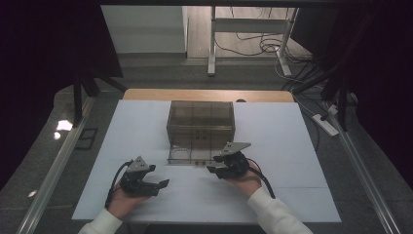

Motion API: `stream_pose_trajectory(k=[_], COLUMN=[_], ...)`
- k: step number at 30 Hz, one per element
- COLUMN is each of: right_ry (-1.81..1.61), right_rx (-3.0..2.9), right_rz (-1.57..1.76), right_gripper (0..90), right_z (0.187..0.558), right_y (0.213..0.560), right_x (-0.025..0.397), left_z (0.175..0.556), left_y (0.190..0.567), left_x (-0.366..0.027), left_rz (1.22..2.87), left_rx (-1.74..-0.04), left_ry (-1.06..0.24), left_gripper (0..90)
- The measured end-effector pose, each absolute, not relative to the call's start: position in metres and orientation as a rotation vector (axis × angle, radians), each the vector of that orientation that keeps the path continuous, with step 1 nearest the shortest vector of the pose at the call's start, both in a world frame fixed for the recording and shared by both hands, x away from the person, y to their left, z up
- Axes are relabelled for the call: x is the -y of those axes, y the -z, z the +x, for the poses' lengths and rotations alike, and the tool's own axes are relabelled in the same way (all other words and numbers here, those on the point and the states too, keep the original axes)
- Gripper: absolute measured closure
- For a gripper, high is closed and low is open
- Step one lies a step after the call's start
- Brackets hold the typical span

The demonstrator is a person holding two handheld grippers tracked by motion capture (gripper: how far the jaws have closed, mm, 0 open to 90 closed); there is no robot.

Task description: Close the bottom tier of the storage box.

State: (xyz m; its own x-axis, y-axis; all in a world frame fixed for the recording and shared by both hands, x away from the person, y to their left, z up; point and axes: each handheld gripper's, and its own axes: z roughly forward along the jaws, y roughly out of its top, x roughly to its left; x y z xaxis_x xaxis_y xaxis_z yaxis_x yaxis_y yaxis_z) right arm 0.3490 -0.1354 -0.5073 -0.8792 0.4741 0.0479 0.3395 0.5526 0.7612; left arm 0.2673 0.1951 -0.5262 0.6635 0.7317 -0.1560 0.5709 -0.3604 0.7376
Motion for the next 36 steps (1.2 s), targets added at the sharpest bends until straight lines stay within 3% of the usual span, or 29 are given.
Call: stream_pose_trajectory(k=[2, 4, 5, 7, 36], right_ry=[-1.230, -1.212, -1.222, -1.215, -1.072], right_rx=[-2.627, -2.626, -2.644, -2.650, -2.678], right_rz=[0.690, 0.683, 0.688, 0.691, 0.658], right_gripper=[61.6, 75.4, 87.1, 89.3, 89.4], right_z=[0.350, 0.350, 0.353, 0.354, 0.362], right_y=[0.508, 0.508, 0.509, 0.509, 0.525], right_x=[0.135, 0.135, 0.135, 0.134, 0.112], left_z=[0.268, 0.268, 0.268, 0.268, 0.267], left_y=[0.527, 0.527, 0.527, 0.526, 0.526], left_x=[-0.196, -0.196, -0.195, -0.195, -0.196], left_rz=[2.068, 2.068, 2.069, 2.068, 2.066], left_rx=[-1.006, -1.009, -1.007, -1.006, -1.009], left_ry=[-0.251, -0.248, -0.249, -0.251, -0.255], left_gripper=[19.9, 20.0, 20.0, 20.0, 20.0])
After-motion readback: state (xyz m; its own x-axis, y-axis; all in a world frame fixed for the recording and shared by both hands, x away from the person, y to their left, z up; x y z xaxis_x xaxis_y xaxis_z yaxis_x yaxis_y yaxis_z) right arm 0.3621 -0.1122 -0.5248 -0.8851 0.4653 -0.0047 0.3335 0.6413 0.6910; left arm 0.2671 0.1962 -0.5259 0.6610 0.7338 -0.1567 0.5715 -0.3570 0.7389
